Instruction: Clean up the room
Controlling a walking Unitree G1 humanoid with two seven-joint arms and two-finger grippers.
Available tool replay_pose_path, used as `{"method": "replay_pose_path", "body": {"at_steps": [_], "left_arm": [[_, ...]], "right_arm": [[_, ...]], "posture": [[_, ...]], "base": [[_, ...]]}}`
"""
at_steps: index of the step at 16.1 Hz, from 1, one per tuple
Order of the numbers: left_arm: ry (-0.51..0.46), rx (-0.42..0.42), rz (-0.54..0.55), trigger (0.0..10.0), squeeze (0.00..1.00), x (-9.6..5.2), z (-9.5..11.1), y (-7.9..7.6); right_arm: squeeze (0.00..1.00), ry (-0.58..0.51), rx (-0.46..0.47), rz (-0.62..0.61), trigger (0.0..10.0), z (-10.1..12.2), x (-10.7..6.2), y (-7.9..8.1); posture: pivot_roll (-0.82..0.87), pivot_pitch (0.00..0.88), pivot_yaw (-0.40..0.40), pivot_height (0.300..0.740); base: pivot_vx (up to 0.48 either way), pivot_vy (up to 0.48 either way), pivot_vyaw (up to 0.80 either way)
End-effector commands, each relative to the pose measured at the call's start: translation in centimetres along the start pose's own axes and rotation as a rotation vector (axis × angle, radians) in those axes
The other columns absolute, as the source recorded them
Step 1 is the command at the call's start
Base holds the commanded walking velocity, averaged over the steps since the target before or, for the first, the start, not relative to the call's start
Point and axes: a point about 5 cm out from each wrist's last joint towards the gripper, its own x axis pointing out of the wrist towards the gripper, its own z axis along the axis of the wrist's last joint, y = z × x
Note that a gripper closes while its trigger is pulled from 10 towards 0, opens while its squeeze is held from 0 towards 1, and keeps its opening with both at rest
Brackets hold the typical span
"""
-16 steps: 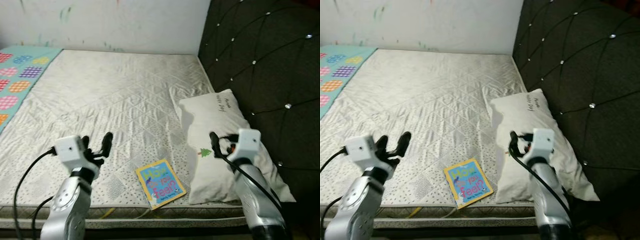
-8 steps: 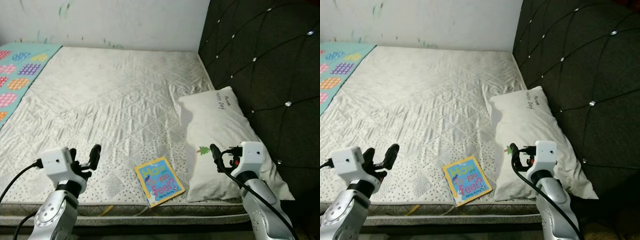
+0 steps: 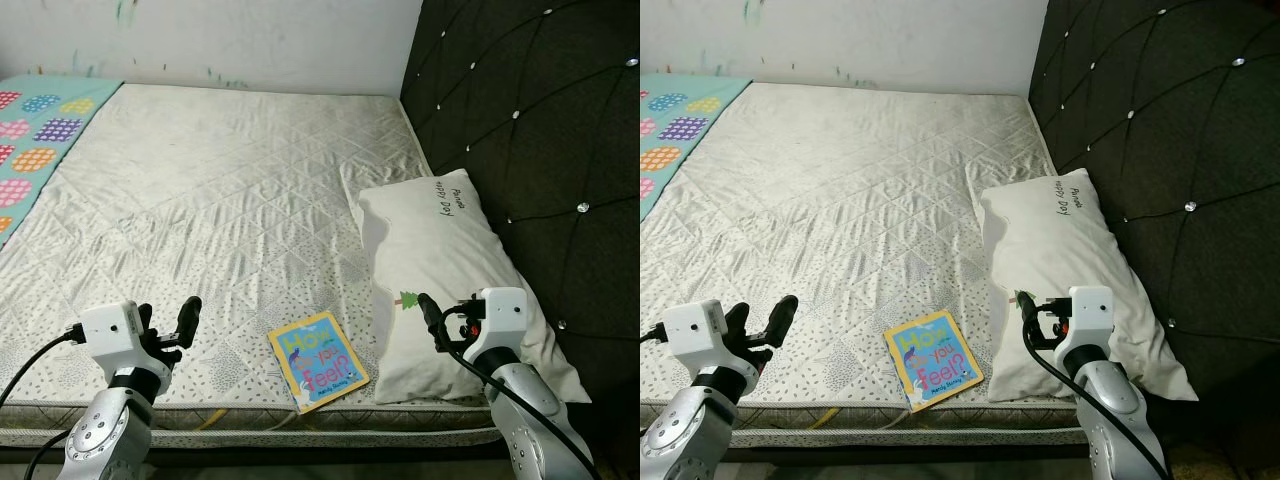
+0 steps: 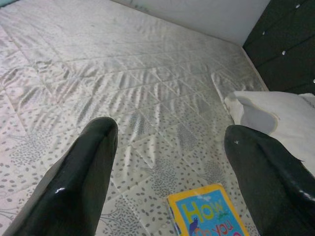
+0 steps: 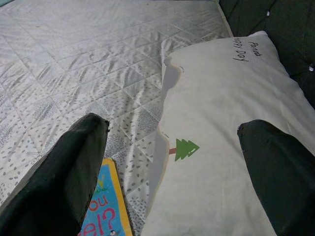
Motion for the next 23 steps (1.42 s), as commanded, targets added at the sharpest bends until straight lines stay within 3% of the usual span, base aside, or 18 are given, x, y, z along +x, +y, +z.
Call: {"method": "replay_pose_path", "body": {"at_steps": [1, 7, 14, 23], "left_arm": [[-0.012, 0.004, -0.007, 10.0, 0.0, -0.02, 0.35, -0.21], [-0.015, 0.0, -0.004, 10.0, 0.0, 0.05, 0.39, -0.38], [-0.016, -0.004, -0.003, 10.0, 0.0, 0.17, 0.39, -0.44], [-0.04, -0.003, 0.02, 10.0, 0.0, 0.51, 0.69, -0.33]], "right_arm": [[0.0, -0.004, -0.01, 0.009, 10.0, 0.31, -0.12, -0.08], [0.0, -0.001, -0.013, 0.026, 10.0, 0.37, -0.05, 0.01], [0.0, -0.002, -0.016, 0.04, 10.0, 0.44, 0.07, 0.15], [0.0, -0.008, -0.037, 0.07, 10.0, 0.66, 0.62, 0.4]], "posture": [[-0.02, 0.084, -0.045, 0.74], [-0.02, 0.088, -0.051, 0.735], [-0.02, 0.095, -0.052, 0.666], [-0.02, 0.095, -0.059, 0.666]], "base": [[0.0, 0.0, 0.0], [0.0, 0.0, 0.0], [0.0, 0.0, 0.0], [0.0, 0.0, 0.0]]}}
